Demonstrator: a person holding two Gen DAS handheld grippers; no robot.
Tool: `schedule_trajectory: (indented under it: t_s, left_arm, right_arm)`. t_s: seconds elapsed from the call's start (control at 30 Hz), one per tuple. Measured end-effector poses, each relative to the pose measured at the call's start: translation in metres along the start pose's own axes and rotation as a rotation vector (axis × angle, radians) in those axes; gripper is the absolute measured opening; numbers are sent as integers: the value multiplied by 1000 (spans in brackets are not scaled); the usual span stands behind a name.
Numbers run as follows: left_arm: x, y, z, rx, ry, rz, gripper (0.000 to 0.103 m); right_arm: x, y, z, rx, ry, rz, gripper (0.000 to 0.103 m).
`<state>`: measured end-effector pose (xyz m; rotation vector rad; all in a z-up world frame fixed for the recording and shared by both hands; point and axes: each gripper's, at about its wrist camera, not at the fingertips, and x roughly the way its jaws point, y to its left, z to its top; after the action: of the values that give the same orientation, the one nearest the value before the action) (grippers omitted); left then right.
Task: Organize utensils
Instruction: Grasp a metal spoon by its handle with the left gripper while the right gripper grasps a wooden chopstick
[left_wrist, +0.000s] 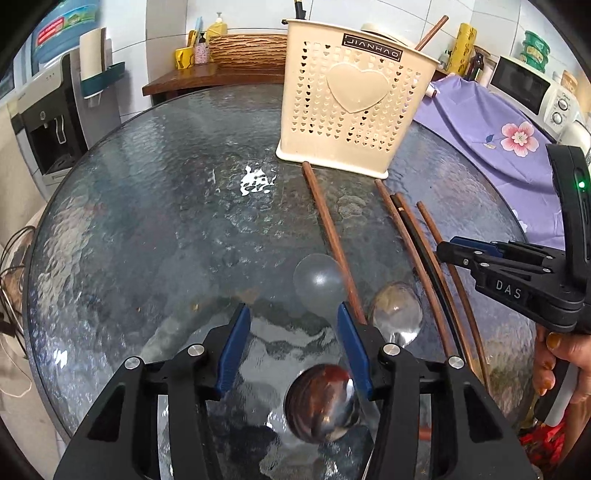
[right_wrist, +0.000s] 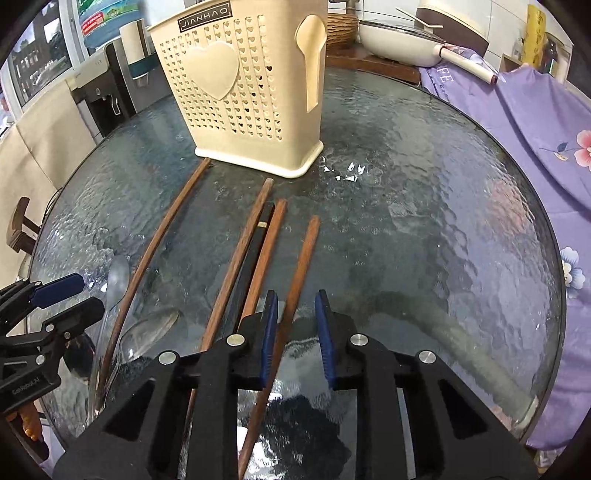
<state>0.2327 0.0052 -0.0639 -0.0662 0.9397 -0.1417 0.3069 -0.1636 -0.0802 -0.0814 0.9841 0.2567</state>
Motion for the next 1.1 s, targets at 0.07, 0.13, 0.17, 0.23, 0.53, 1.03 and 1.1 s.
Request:
schedule_trajectory:
  t_s: [0.07, 0.13, 0.17, 0.23, 0.53, 1.03, 1.1]
  left_arm:
    - [4, -3, 2, 11, 12, -1, 48]
    - [5, -5, 2, 24, 19, 5, 47]
    - [5, -6, 2, 30, 19, 8, 46]
    - [4, -8, 0, 36, 28, 3, 46]
    - [12, -21, 1, 100, 44, 56, 46]
    - [28, -37, 21, 114, 77, 78, 35]
    - [28, -37, 22, 115, 76, 75, 35]
  right_arm:
    - [0, 2, 0, -10, -2, -6, 22]
    - [0, 3, 0, -21, -7, -11, 22]
    - [0, 3, -1, -24, -8, -10, 22]
    - [-1, 2, -2, -23, -8, -6, 22]
    - [1, 4, 0, -32, 8, -13, 22]
    - [13, 7, 24, -1, 51, -11, 10]
    - [14, 5, 25, 10, 55, -2, 10]
